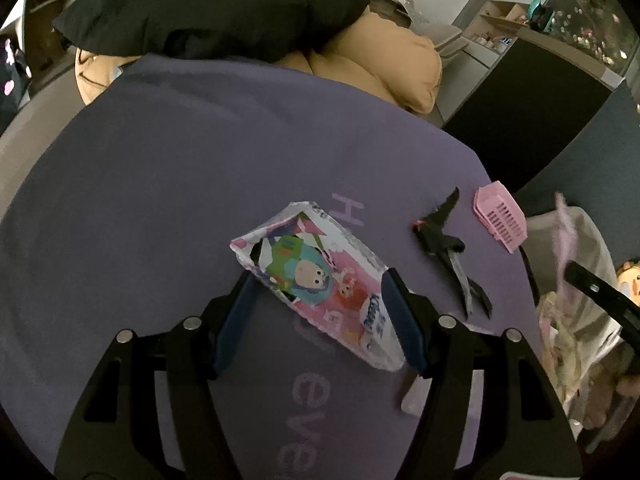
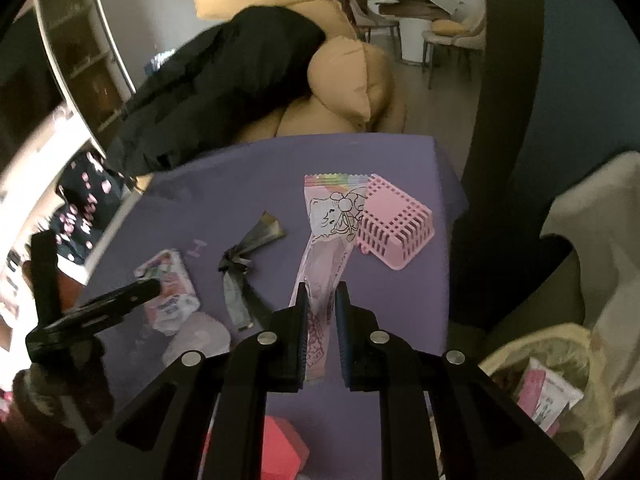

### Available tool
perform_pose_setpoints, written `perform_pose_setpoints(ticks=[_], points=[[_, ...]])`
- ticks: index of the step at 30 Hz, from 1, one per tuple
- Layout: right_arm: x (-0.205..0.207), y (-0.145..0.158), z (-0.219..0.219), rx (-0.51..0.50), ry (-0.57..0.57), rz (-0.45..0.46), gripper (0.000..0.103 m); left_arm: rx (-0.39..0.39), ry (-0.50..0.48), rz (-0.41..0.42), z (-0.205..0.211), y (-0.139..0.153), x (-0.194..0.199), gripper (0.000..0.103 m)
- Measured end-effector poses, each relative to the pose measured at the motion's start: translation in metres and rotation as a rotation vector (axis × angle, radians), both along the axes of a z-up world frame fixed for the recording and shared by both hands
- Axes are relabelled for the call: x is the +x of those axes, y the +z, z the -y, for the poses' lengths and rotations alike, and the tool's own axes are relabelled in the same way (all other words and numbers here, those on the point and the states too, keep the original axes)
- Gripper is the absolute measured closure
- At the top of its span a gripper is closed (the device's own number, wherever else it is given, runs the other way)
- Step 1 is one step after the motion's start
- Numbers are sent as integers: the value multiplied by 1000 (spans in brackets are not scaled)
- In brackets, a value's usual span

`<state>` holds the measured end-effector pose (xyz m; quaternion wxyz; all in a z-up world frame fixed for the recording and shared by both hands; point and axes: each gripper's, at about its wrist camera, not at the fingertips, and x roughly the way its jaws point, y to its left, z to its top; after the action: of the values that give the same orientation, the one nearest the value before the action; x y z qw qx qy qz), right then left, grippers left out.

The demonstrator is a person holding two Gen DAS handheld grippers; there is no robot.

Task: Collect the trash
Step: 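Carry the snack wrapper in the left tool and candy strip in the right tool over the bag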

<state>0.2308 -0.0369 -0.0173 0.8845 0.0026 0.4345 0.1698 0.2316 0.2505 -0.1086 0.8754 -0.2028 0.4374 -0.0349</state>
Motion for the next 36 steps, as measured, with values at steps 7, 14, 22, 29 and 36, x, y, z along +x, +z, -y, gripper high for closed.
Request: perform_pose_setpoints(ticks=[7,14,22,29,36], points=[[-16,1,8,-33,23,60,89,77,35,3,7,-2,9,79],[-33,9,18,-31,31,110,89,89,-5,64,18,19,1,99],[-61,52,35,-15,28,237,89,188,-67,233,51,93,-24,99],[-94,88,69,4,-11,335,89,236,-160,388,103,162,-53,99],[-127,110,115,11,-70,409,89,240,-279,483,160,207,-78,99]])
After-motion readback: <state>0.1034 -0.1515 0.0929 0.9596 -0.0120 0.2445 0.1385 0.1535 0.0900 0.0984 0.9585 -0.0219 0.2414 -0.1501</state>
